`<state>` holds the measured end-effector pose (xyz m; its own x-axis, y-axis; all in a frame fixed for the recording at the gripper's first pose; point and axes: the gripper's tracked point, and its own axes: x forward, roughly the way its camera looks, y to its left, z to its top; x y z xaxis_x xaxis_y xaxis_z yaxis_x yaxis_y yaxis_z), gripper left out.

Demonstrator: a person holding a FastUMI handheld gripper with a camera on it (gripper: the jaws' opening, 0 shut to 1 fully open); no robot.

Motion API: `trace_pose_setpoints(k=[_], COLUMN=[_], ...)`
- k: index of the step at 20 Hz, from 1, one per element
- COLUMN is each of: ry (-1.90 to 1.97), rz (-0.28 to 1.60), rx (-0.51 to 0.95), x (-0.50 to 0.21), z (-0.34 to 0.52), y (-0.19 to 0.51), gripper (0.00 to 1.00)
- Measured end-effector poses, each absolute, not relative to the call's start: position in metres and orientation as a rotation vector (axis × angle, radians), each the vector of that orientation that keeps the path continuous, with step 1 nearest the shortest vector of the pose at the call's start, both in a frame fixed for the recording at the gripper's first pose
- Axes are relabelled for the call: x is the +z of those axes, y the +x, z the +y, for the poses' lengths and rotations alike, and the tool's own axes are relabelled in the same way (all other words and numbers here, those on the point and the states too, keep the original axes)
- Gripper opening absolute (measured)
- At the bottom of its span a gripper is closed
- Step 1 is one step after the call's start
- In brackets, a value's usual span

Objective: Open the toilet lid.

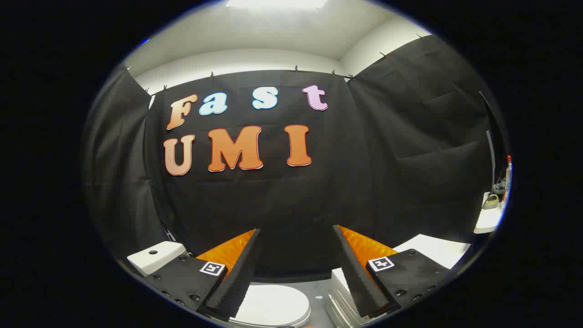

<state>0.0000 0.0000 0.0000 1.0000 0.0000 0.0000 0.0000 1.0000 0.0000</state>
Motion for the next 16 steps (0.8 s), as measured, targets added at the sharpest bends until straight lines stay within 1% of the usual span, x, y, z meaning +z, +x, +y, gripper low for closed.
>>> trace_pose_setpoints(k=[8, 16], ry=[-0.008, -0.017], rz=[-0.021, -0.028], rx=[-0.022, -0.021], x=[0.011, 0.006], z=[-0.007, 0.003], y=[-0.006, -0.014], gripper=[0.98, 0.98])
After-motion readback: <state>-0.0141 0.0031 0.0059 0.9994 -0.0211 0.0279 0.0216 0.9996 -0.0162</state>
